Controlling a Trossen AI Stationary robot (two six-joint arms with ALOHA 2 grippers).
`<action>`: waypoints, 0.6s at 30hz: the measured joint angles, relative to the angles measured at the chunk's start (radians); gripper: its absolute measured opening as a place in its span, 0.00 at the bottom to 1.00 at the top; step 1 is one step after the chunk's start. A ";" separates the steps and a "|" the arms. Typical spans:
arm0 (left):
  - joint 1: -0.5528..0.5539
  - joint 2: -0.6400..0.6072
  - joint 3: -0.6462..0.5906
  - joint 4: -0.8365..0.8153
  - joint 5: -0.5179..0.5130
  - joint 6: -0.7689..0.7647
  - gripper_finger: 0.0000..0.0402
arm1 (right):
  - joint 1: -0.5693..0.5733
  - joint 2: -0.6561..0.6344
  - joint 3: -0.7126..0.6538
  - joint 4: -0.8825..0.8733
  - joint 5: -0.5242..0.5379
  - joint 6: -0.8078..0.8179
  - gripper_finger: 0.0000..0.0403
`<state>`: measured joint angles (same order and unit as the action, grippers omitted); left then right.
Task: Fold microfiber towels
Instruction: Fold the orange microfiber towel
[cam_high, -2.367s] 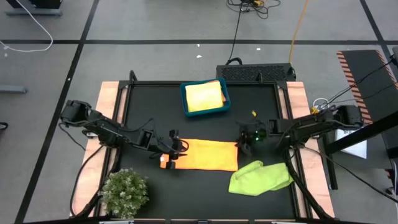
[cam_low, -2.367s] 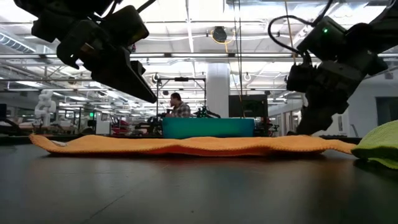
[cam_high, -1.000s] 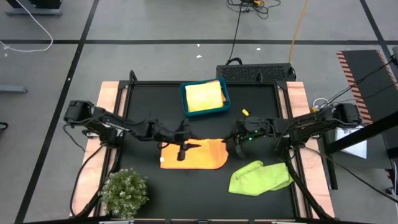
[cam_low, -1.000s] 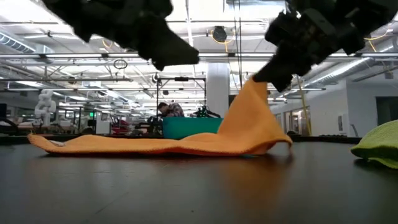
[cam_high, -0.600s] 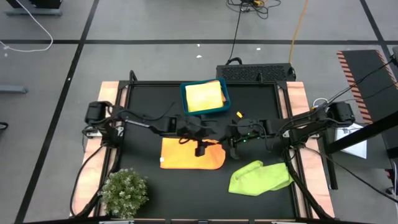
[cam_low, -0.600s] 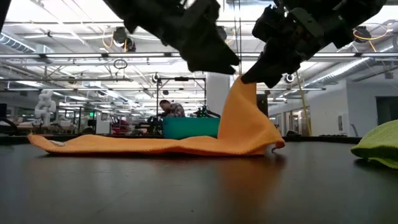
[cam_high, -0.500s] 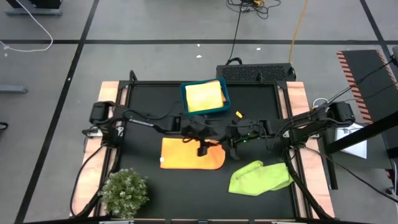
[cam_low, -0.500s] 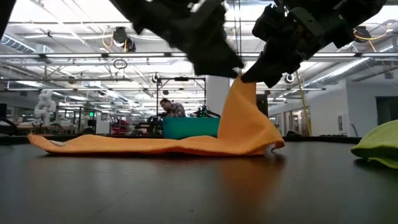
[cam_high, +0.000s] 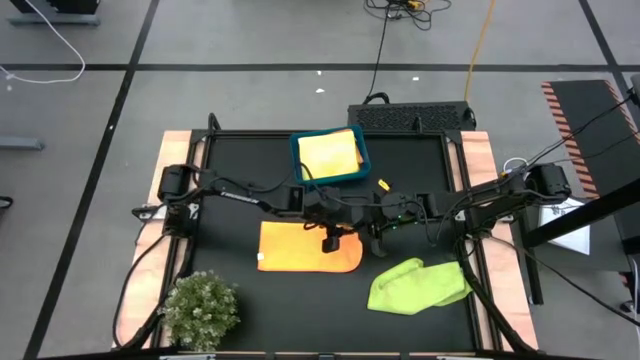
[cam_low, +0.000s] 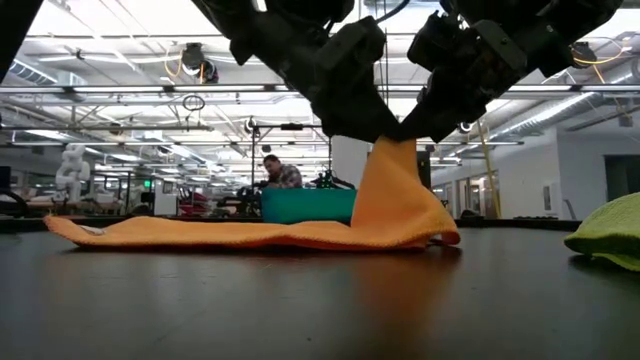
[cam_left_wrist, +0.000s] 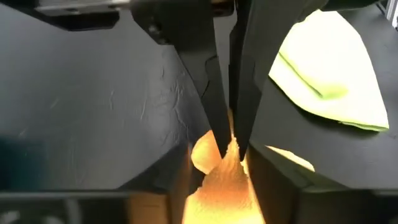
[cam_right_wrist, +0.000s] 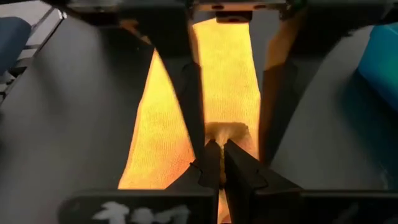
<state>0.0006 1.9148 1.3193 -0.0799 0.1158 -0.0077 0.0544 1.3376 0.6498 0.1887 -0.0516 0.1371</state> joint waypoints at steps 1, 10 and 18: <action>0.000 0.000 0.000 0.001 0.009 0.007 0.33 | 0.000 0.000 0.000 -0.003 0.000 0.000 0.00; 0.001 -0.003 0.001 -0.036 0.046 0.042 0.06 | 0.000 0.001 0.000 0.002 0.000 -0.004 0.00; -0.001 -0.001 -0.003 -0.083 0.053 0.040 0.27 | 0.000 -0.001 0.000 0.003 -0.002 -0.003 0.00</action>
<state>-0.0006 1.9142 1.3167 -0.1631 0.1688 0.0319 0.0544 1.3369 0.6495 0.1913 -0.0534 0.1345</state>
